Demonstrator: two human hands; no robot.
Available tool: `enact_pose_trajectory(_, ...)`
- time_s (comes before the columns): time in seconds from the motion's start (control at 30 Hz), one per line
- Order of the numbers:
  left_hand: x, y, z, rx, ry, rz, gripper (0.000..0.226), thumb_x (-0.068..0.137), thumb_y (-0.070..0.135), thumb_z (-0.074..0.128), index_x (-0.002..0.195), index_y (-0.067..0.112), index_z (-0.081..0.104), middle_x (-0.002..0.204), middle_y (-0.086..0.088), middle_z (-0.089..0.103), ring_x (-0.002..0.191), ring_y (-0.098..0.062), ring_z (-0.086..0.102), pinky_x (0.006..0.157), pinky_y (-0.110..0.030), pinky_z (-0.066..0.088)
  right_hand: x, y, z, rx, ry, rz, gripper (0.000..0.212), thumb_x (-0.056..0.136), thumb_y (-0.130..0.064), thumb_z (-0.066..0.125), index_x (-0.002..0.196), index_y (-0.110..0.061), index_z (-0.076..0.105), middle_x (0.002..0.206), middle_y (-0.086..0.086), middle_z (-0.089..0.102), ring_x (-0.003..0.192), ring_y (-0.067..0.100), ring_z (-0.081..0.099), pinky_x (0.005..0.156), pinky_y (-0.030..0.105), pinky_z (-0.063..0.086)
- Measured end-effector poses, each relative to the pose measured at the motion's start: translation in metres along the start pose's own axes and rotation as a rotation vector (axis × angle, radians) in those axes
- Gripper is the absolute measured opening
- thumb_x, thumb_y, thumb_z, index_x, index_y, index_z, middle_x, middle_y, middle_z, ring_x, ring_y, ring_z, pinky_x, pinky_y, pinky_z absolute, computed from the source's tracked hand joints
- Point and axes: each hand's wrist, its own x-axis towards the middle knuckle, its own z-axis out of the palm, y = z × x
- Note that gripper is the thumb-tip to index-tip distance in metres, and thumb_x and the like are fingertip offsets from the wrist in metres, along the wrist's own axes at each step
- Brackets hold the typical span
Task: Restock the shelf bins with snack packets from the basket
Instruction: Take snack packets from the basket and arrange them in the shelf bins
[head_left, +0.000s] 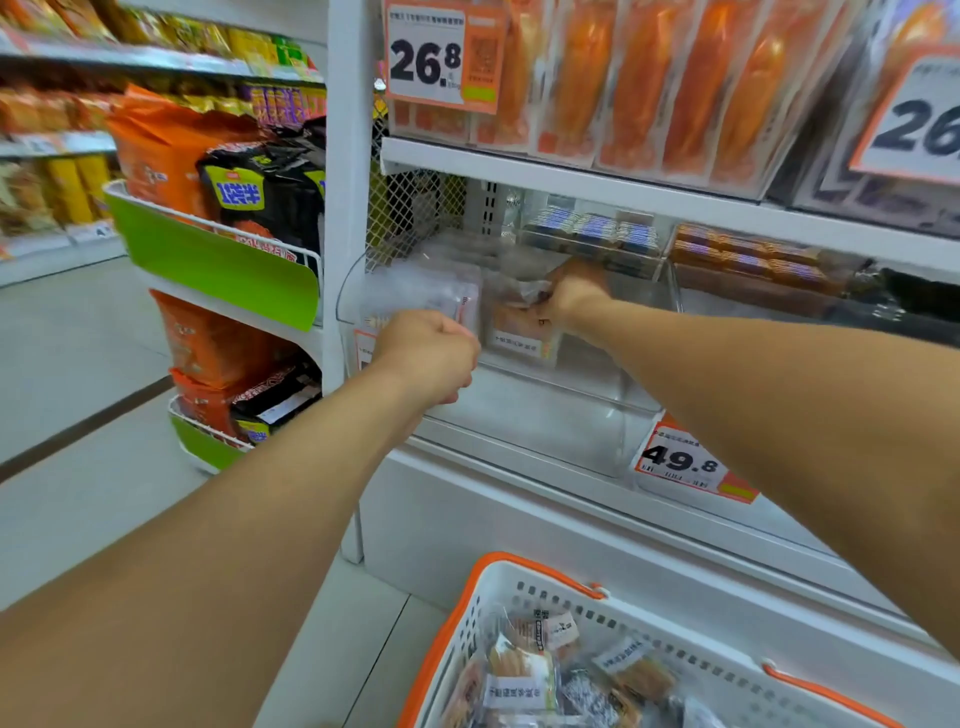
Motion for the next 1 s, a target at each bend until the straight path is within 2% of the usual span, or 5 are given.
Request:
enact_pose_trajectory(0.33, -0.005, -0.001, 0.002, 0.053, -0.05, 0.013, 0.016, 0.092, 0.012, 0.06, 0.077, 0.018, 0.062, 0.092, -0.014, 0.071, 0.09, -0.03, 0.07, 0.066, -0.029, 0.054, 0.023, 0.015, 0.016, 0.007, 0.045, 0.246, 0.042, 0.079, -0.034, 0.081, 0.107, -0.008, 0.063, 0.095, 0.004, 0.064, 0.086, 0.02, 0.067, 0.076, 0.031, 0.059)
enact_pose_trajectory(0.53, -0.006, -0.001, 0.007, 0.14, -0.083, 0.013, 0.014, 0.093, 0.009, 0.057, 0.082, 0.014, 0.063, 0.096, -0.018, 0.069, 0.077, -0.025, 0.061, 0.07, -0.033, 0.056, 0.008, 0.009, 0.002, 0.146, -0.024, 0.211, 0.055, 0.081, -0.04, 0.079, 0.118, -0.007, 0.056, 0.111, 0.006, 0.059, 0.102, 0.024, 0.062, 0.092, 0.039, 0.056)
enact_pose_trajectory(0.7, -0.007, 0.002, 0.013, 0.19, -0.079, 0.034, 0.016, 0.092, 0.01, 0.058, 0.078, 0.016, 0.062, 0.095, -0.017, 0.071, 0.087, -0.033, 0.069, 0.076, -0.037, 0.058, -0.019, -0.004, -0.023, 0.033, 0.075, 0.092, 0.087, 0.073, -0.047, 0.085, 0.134, 0.001, 0.044, 0.118, 0.01, 0.059, 0.098, 0.026, 0.062, 0.079, 0.033, 0.057)
enact_pose_trajectory(0.9, -0.003, 0.005, 0.018, 0.344, -0.104, 0.103, 0.025, 0.091, 0.026, 0.067, 0.071, 0.014, 0.058, 0.087, -0.018, 0.073, 0.086, -0.032, 0.072, 0.079, -0.038, 0.06, -0.094, -0.018, -0.052, -0.104, 0.174, -0.167, 0.038, 0.079, -0.036, 0.078, 0.085, -0.009, 0.052, 0.078, 0.004, 0.054, 0.081, 0.028, 0.061, 0.063, 0.037, 0.045)
enact_pose_trajectory(1.0, -0.008, 0.001, 0.02, 0.603, -0.367, 0.11, 0.031, 0.093, 0.038, 0.065, 0.081, 0.01, 0.06, 0.083, -0.008, 0.072, 0.073, -0.021, 0.07, 0.066, -0.031, 0.058, -0.17, -0.003, -0.047, -0.101, 0.329, -0.4, 0.031, 0.082, -0.04, 0.07, 0.069, -0.017, 0.054, 0.07, 0.001, 0.057, 0.069, 0.025, 0.056, 0.061, 0.035, 0.044)
